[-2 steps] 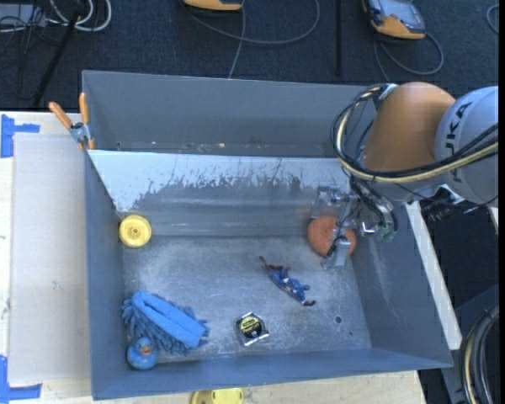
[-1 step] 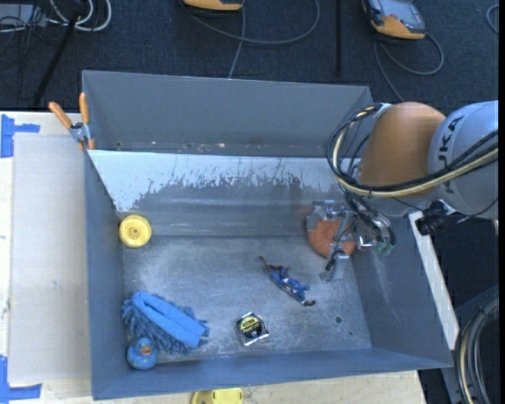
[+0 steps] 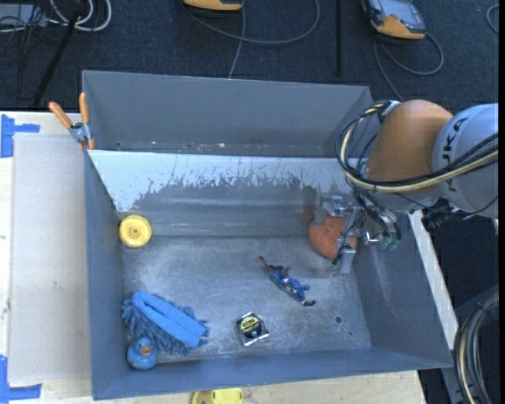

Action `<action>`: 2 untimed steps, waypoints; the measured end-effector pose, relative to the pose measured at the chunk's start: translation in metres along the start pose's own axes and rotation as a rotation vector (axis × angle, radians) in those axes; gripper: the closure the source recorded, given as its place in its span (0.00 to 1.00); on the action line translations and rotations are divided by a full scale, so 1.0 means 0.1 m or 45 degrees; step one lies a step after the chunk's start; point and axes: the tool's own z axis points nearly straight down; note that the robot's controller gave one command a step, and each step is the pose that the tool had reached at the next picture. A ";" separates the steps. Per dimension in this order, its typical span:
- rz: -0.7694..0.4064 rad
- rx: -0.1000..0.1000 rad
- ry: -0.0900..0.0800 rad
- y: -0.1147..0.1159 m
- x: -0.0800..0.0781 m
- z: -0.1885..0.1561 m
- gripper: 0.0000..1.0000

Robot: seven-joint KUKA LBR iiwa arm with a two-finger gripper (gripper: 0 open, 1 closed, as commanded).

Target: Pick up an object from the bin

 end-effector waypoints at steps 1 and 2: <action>0.024 -0.001 0.005 -0.33 0.13 -0.46 0.00; 0.085 0.003 -0.012 -0.32 0.04 -0.42 0.00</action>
Offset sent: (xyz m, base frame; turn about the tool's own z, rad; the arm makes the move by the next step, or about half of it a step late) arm 0.0008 -0.0227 -0.0060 0.1146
